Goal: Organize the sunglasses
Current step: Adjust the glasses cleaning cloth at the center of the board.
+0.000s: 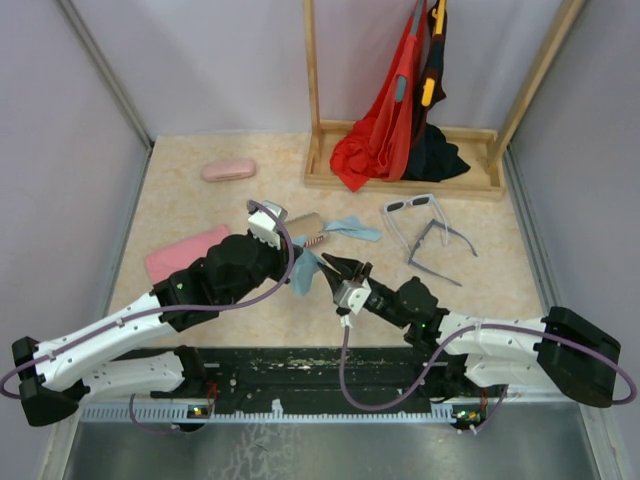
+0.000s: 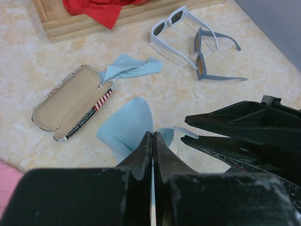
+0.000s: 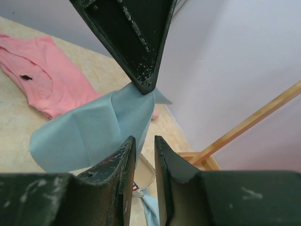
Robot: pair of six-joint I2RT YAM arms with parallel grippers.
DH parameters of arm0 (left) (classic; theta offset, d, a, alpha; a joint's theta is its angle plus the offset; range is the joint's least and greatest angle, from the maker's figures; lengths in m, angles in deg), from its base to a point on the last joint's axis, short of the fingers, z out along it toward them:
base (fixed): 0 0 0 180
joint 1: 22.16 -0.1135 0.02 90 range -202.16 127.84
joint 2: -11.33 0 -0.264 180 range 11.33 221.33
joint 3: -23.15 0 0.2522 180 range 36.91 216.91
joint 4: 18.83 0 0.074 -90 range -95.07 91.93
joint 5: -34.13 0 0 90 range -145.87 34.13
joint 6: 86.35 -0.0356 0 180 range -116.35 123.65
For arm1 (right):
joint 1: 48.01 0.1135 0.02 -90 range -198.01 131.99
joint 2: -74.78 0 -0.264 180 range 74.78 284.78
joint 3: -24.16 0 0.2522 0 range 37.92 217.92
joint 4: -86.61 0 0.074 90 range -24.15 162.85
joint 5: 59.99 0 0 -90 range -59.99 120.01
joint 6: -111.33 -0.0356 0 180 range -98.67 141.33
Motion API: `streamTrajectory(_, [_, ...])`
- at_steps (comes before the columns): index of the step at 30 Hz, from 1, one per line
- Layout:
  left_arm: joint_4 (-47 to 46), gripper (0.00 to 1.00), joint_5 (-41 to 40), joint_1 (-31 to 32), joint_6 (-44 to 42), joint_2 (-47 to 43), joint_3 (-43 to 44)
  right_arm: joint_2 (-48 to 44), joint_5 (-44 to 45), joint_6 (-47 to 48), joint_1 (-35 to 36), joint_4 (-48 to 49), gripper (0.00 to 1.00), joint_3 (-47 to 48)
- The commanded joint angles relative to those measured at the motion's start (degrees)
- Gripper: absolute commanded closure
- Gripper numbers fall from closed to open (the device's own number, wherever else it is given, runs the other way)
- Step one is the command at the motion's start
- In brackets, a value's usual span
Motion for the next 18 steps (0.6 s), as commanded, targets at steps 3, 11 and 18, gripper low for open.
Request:
streamTrajectory(3, [0.41, 1.0, -0.25, -0.26, 0.14, -0.17, 1.77, -1.13, 0.64, -0.66, 0.62, 0.59, 0.8, 2.93])
streamTrajectory(11, [0.36, 1.0, 0.01, -0.25, 0.11, -0.81, 1.74, -0.55, 2.04, -0.76, 0.62, -0.38, 0.76, 3.52])
streamTrajectory(18, [0.45, 1.0, 0.32, -0.24, 0.06, -1.04, 1.74, 0.26, 2.41, -1.32, 0.57, -0.86, 0.81, 4.64])
